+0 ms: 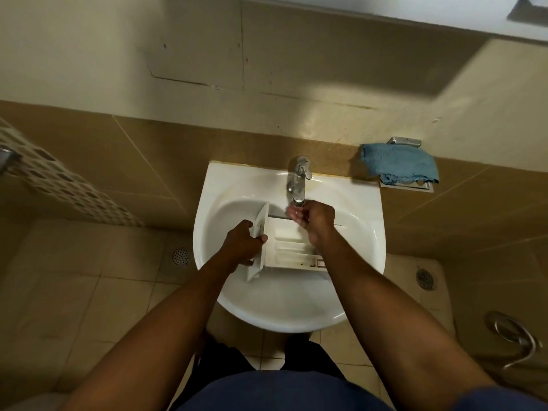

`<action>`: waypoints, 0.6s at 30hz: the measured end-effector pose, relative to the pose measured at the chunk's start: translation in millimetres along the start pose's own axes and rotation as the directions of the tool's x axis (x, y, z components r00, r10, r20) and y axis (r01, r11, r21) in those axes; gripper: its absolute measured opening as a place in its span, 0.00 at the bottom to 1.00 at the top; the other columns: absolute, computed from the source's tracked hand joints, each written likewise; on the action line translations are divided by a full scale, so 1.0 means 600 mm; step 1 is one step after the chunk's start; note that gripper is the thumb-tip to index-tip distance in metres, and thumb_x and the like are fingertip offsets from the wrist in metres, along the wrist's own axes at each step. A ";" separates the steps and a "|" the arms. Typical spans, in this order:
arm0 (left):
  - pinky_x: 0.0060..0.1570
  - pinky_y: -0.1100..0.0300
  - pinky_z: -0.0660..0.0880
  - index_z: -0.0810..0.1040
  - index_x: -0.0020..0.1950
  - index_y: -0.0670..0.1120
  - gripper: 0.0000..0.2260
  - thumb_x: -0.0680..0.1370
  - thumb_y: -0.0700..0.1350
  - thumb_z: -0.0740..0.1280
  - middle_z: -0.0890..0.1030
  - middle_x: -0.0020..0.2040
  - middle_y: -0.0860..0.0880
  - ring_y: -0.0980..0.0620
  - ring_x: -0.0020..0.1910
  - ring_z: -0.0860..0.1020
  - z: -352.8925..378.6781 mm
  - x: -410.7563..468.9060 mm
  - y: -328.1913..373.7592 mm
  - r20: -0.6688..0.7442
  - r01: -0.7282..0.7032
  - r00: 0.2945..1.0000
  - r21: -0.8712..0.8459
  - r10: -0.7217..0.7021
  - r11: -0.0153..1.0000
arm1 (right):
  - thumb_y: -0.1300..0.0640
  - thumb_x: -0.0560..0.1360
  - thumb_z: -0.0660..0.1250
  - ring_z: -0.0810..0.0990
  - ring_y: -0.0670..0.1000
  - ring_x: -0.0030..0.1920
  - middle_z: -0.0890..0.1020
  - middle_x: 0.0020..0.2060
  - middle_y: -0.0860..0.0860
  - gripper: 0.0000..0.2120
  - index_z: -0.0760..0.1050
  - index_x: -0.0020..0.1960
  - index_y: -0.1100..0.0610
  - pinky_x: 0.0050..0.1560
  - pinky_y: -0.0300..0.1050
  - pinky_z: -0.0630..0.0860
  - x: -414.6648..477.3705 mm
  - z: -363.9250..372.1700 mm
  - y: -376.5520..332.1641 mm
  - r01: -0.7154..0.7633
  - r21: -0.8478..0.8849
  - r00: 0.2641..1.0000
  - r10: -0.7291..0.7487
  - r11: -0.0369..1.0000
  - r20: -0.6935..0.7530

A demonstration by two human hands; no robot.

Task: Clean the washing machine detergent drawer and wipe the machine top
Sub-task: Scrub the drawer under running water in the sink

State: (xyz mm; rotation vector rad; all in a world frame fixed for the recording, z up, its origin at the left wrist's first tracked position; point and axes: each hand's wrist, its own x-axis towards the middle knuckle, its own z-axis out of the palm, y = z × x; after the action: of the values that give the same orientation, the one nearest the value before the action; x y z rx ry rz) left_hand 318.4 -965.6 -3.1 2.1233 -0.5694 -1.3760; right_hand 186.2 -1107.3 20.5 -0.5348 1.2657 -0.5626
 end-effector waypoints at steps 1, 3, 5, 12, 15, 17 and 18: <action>0.27 0.57 0.79 0.64 0.77 0.50 0.29 0.79 0.50 0.72 0.77 0.64 0.42 0.42 0.56 0.81 0.001 0.000 -0.001 0.001 0.005 1.000 -0.007 -0.005 1.000 | 0.74 0.74 0.54 0.85 0.60 0.39 0.83 0.38 0.65 0.11 0.74 0.44 0.68 0.51 0.54 0.84 0.009 0.000 -0.011 -0.019 0.111 1.000 0.020 0.994 -0.003; 0.30 0.54 0.81 0.64 0.77 0.51 0.29 0.79 0.50 0.72 0.78 0.63 0.42 0.42 0.55 0.81 0.000 0.000 -0.002 0.000 0.013 1.000 -0.026 -0.013 1.000 | 0.75 0.68 0.53 0.84 0.68 0.49 0.82 0.53 0.71 0.14 0.73 0.50 0.70 0.55 0.63 0.82 0.017 0.004 -0.028 -0.052 0.268 0.997 0.036 0.962 0.065; 0.35 0.51 0.83 0.65 0.77 0.51 0.29 0.78 0.50 0.72 0.78 0.62 0.43 0.42 0.56 0.81 0.000 0.001 -0.003 -0.005 0.020 1.000 -0.035 -0.020 0.999 | 0.74 0.71 0.50 0.85 0.67 0.45 0.79 0.57 0.71 0.15 0.72 0.51 0.71 0.52 0.62 0.83 0.016 0.008 -0.037 -0.094 0.312 0.992 0.061 0.945 0.112; 0.37 0.50 0.83 0.64 0.77 0.51 0.29 0.79 0.50 0.72 0.78 0.63 0.42 0.41 0.57 0.81 -0.001 0.002 0.000 0.006 0.032 0.999 -0.044 -0.032 0.999 | 0.70 0.74 0.46 0.83 0.70 0.52 0.83 0.48 0.70 0.23 0.71 0.62 0.77 0.41 0.58 0.85 0.014 0.010 -0.023 -0.179 0.244 0.972 0.133 0.953 0.193; 0.39 0.49 0.84 0.64 0.76 0.51 0.29 0.78 0.50 0.73 0.78 0.62 0.42 0.41 0.57 0.81 -0.001 0.003 0.000 0.004 0.034 0.999 -0.039 -0.034 0.999 | 0.70 0.75 0.46 0.82 0.70 0.55 0.83 0.50 0.70 0.22 0.73 0.60 0.77 0.45 0.59 0.85 0.017 0.009 -0.021 -0.197 0.249 0.967 0.146 0.948 0.207; 0.38 0.48 0.84 0.64 0.77 0.51 0.30 0.78 0.50 0.73 0.78 0.63 0.42 0.40 0.57 0.81 -0.001 0.002 -0.001 0.003 0.033 0.999 -0.043 -0.033 0.999 | 0.70 0.75 0.47 0.82 0.69 0.56 0.83 0.51 0.70 0.21 0.74 0.58 0.75 0.49 0.58 0.85 0.005 0.008 -0.019 -0.152 0.165 0.976 0.122 0.975 0.181; 0.39 0.48 0.84 0.64 0.77 0.51 0.30 0.78 0.50 0.73 0.78 0.63 0.42 0.40 0.57 0.80 -0.001 0.002 -0.001 0.006 0.030 1.000 -0.050 -0.030 0.998 | 0.71 0.75 0.48 0.83 0.69 0.56 0.83 0.52 0.69 0.20 0.75 0.57 0.74 0.51 0.58 0.84 -0.004 0.007 -0.016 -0.125 0.073 0.980 0.111 0.990 0.166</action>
State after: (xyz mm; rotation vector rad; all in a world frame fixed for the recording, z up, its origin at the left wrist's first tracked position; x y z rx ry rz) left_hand 319.7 -965.8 -4.0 2.0971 -0.5021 -1.3980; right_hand 188.7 -1112.6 29.1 -0.4240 1.1074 -0.4609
